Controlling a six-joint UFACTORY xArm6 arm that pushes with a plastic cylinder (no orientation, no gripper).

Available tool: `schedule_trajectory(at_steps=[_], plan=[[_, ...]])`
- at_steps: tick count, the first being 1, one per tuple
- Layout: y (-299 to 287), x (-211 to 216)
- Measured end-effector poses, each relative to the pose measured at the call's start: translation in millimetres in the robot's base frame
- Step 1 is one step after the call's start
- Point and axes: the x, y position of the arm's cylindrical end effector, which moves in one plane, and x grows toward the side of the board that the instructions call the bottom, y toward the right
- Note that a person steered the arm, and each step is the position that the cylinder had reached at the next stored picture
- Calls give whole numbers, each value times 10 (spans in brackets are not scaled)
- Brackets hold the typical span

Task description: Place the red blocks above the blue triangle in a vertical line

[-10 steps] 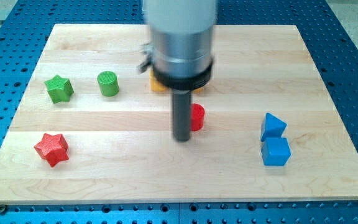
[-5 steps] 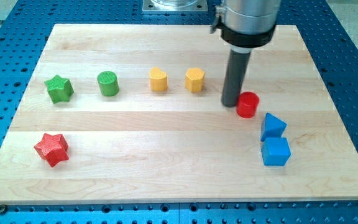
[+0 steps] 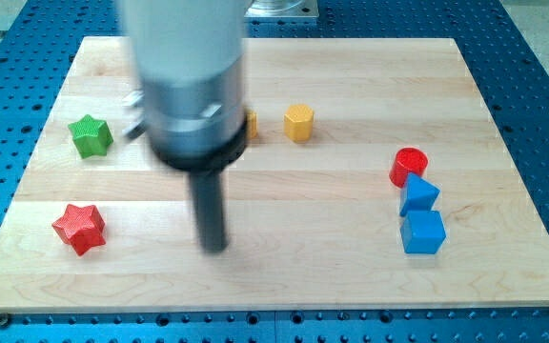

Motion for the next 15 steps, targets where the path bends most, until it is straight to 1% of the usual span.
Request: schedule_trajectory(at_steps=[1,2,3,4,5,6,7,8,10,11,13,14,15], plan=[[-357,287],[-405,291],[-689,282],[-1413,201],[-1482,-130],[-1192,-453],[-725,-601],[-439,-614],[-336,-612],[-602,-668],[1325,-1384],[699,-1226],[996,-1031]])
